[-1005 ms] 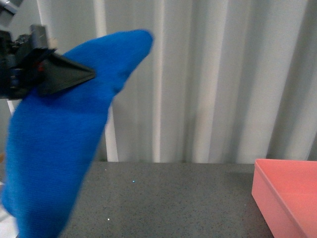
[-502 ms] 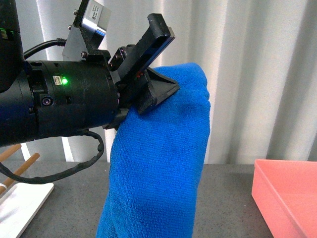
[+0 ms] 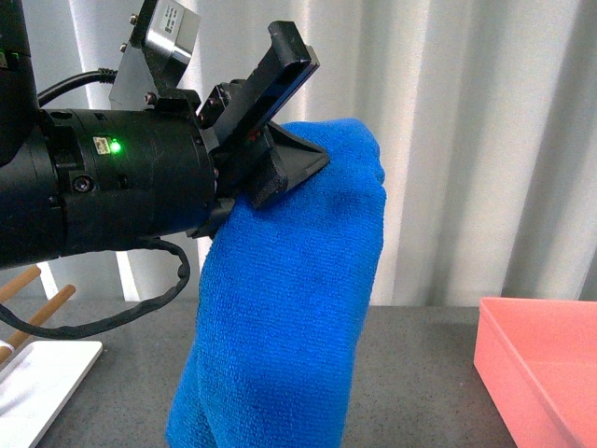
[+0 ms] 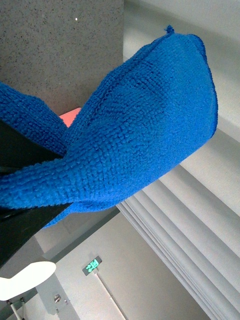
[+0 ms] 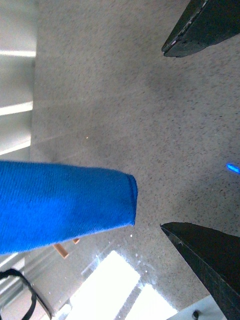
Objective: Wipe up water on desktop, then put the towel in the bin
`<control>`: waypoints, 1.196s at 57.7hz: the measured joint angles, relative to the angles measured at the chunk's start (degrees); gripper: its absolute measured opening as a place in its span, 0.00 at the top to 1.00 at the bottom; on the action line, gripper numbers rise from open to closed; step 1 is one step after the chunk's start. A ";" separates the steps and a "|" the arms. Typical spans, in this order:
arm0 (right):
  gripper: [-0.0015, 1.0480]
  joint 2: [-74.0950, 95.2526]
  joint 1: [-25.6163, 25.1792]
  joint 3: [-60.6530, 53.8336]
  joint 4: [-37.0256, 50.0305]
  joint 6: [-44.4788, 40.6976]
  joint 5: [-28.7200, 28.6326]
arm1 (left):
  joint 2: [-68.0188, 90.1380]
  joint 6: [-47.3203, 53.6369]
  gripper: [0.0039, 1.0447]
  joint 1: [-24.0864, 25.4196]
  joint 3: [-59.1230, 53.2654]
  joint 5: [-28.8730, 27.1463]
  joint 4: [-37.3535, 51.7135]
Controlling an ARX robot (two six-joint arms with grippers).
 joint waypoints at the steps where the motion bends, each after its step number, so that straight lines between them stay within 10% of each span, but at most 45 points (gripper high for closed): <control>1: 0.07 1.57 0.79 0.59 1.44 0.13 0.00 | 0.00 0.00 0.95 -0.02 -0.02 0.02 0.00; 28: 0.07 33.51 14.69 17.97 19.74 2.29 3.72 | 0.00 -0.02 0.95 -0.02 0.00 0.02 0.00; 69: 0.18 44.54 20.22 31.50 19.41 2.16 0.07 | 0.00 0.00 0.95 -0.02 0.00 0.02 0.00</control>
